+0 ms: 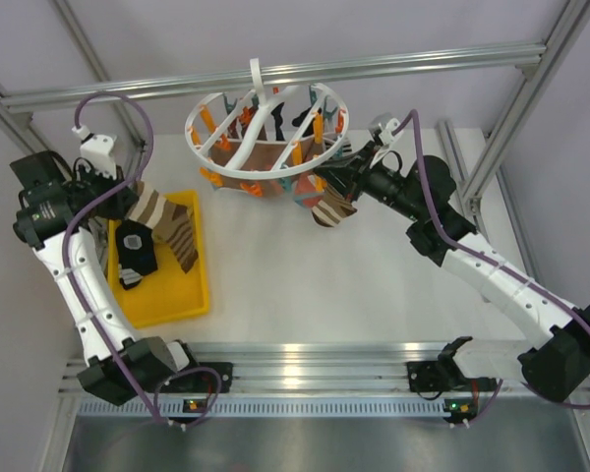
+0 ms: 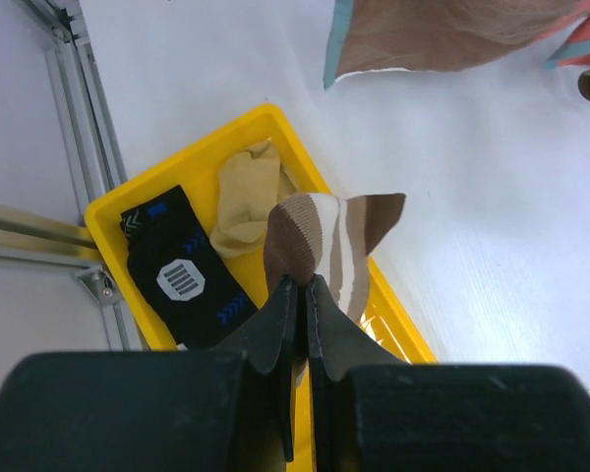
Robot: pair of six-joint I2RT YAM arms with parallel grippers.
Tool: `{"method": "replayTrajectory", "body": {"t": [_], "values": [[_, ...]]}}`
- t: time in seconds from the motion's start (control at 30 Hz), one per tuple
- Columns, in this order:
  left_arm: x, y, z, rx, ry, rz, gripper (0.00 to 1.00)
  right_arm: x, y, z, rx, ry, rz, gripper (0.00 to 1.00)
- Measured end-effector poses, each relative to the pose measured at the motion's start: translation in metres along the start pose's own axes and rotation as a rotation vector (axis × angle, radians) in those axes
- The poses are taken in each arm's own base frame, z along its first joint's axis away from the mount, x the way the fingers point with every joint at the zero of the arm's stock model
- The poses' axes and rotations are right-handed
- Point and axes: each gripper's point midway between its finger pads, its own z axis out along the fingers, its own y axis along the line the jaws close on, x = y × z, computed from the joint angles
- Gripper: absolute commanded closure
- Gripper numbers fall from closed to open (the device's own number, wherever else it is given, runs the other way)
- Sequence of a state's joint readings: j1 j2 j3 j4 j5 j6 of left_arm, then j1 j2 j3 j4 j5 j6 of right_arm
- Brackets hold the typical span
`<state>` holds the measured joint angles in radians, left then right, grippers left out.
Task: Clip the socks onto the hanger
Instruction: Pick up the sock from the bin.
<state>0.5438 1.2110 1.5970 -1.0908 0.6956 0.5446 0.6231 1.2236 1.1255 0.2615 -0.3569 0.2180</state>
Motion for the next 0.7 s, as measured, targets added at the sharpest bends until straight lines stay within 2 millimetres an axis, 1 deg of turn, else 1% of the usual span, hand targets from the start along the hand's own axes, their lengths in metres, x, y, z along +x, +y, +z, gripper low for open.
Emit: {"method": "replayTrajectory", "body": {"t": [0.13, 0.2, 0.27, 0.37, 0.4, 0.47, 0.5, 0.53, 0.57, 0.6, 0.7], "values": [[-0.006, 0.023, 0.022, 0.002, -0.004, -0.009, 1.00, 0.000, 0.000, 0.000, 0.000, 0.001, -0.002, 1.00], [-0.017, 0.034, 0.029, -0.002, -0.038, 0.004, 1.00, 0.001, -0.001, 0.000, 0.000, 0.002, -0.005, 1.00], [-0.031, 0.041, 0.033, -0.010, -0.092, 0.035, 1.00, 0.001, -0.001, 0.001, -0.001, 0.004, -0.006, 1.00], [-0.048, 0.042, 0.030, -0.007, -0.155, 0.118, 1.00, 0.002, -0.001, 0.001, -0.001, 0.004, -0.006, 1.00], [-0.050, 0.040, 0.027, -0.002, -0.168, 0.162, 1.00, 0.002, -0.001, 0.001, -0.001, 0.004, -0.006, 1.00], [-0.043, 0.031, 0.024, 0.015, -0.169, 0.262, 1.00, 0.002, -0.001, 0.001, -0.001, 0.005, -0.006, 1.00], [-0.034, 0.026, 0.024, 0.027, -0.157, 0.297, 1.00, 0.002, -0.001, 0.001, -0.001, 0.005, -0.007, 1.00], [-0.018, 0.020, 0.025, 0.040, -0.141, 0.353, 1.00, 0.002, -0.001, 0.001, -0.001, 0.005, -0.007, 1.00], [0.003, 0.011, 0.027, 0.068, -0.104, 0.374, 1.00, 0.002, -0.002, 0.001, -0.001, 0.005, -0.008, 1.00], [0.028, 0.003, 0.030, 0.098, -0.064, 0.397, 1.00, 0.002, -0.002, 0.001, 0.000, 0.005, -0.009, 1.00], [0.117, -0.022, 0.041, 0.231, 0.117, 0.385, 1.00, 0.002, -0.002, 0.000, -0.001, 0.006, -0.014, 1.00]]}}
